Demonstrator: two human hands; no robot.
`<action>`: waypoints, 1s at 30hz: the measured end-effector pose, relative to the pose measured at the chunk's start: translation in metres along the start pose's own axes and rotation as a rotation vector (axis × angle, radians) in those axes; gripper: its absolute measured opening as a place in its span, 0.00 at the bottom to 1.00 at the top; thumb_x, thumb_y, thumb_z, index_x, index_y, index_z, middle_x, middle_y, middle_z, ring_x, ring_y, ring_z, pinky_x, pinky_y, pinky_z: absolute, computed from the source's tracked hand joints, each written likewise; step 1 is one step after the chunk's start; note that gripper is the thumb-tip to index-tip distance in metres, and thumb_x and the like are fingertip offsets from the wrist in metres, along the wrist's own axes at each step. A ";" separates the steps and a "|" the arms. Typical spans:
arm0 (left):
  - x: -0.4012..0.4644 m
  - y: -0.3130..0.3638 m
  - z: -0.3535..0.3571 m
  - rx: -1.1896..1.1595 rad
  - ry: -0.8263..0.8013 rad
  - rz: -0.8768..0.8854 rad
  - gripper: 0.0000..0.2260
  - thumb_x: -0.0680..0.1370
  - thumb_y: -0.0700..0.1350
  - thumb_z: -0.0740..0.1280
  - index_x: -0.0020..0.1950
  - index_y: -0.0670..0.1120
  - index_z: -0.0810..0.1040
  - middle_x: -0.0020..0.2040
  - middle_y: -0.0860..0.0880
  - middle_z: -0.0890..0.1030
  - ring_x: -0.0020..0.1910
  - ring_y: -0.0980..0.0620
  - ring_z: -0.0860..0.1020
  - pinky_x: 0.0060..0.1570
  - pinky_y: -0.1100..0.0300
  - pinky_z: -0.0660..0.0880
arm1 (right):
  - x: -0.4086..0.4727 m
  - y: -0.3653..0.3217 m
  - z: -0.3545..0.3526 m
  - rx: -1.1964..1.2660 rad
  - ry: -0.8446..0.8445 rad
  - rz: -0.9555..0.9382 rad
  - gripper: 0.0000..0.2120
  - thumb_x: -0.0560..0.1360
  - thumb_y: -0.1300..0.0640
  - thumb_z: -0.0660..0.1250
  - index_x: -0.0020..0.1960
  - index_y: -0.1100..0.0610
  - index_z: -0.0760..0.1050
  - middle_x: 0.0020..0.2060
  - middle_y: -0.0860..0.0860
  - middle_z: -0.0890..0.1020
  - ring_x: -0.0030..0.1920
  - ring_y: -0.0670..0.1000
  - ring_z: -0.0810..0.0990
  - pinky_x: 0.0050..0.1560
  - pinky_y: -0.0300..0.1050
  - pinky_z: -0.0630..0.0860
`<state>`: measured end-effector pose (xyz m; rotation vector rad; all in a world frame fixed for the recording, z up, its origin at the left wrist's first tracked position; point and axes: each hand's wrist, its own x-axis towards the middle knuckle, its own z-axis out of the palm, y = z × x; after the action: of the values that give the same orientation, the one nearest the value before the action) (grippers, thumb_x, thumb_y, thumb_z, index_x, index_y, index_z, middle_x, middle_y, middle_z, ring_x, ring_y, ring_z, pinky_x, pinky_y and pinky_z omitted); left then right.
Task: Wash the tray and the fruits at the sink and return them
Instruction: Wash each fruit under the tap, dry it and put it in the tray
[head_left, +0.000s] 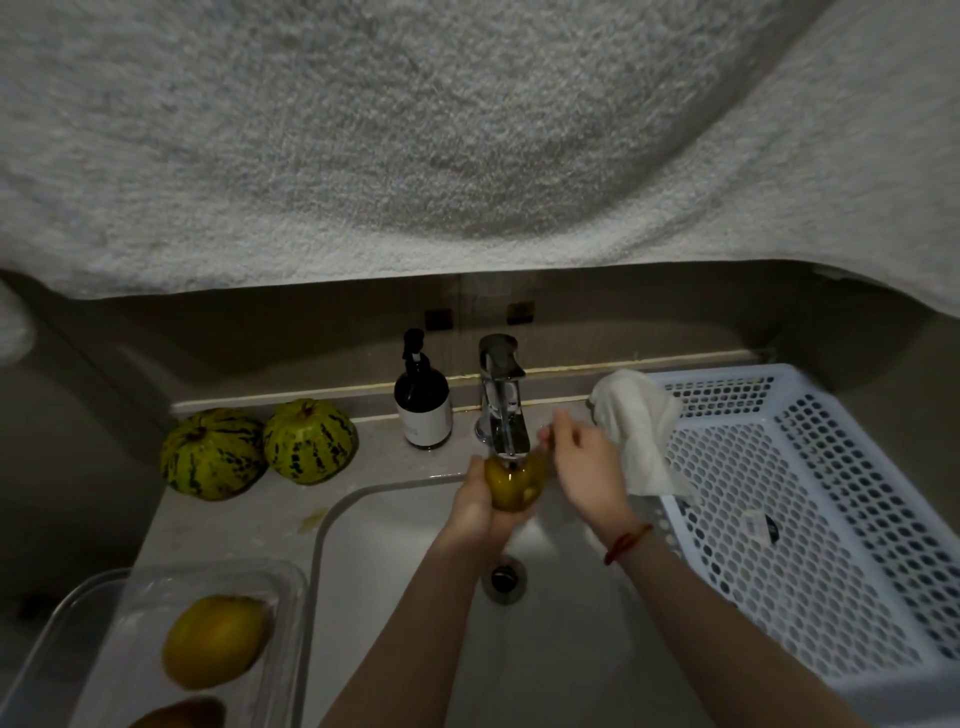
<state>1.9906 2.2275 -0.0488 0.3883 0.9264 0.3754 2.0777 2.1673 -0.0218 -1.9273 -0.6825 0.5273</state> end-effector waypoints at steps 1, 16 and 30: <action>0.000 0.003 0.001 -0.026 0.008 -0.008 0.23 0.83 0.54 0.48 0.73 0.43 0.63 0.69 0.37 0.70 0.62 0.40 0.73 0.63 0.45 0.66 | 0.004 -0.010 -0.004 -0.008 0.020 -0.041 0.22 0.80 0.42 0.52 0.40 0.54 0.76 0.37 0.55 0.81 0.41 0.53 0.80 0.48 0.54 0.77; -0.017 0.001 -0.006 0.020 0.097 -0.036 0.22 0.82 0.50 0.55 0.74 0.42 0.59 0.70 0.37 0.68 0.67 0.38 0.69 0.57 0.46 0.69 | 0.016 -0.056 -0.010 0.045 -0.185 0.077 0.21 0.76 0.46 0.63 0.52 0.65 0.77 0.46 0.65 0.80 0.49 0.60 0.78 0.49 0.50 0.73; -0.040 0.015 -0.028 0.167 0.172 -0.058 0.21 0.79 0.54 0.62 0.69 0.46 0.66 0.60 0.39 0.73 0.52 0.39 0.76 0.47 0.46 0.71 | 0.007 -0.057 -0.008 -0.149 -0.100 -0.011 0.14 0.77 0.45 0.62 0.38 0.53 0.70 0.32 0.48 0.71 0.35 0.50 0.70 0.35 0.44 0.65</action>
<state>1.9434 2.2263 -0.0288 0.4863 1.1391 0.2825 2.0741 2.1867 0.0325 -2.0448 -0.8156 0.5838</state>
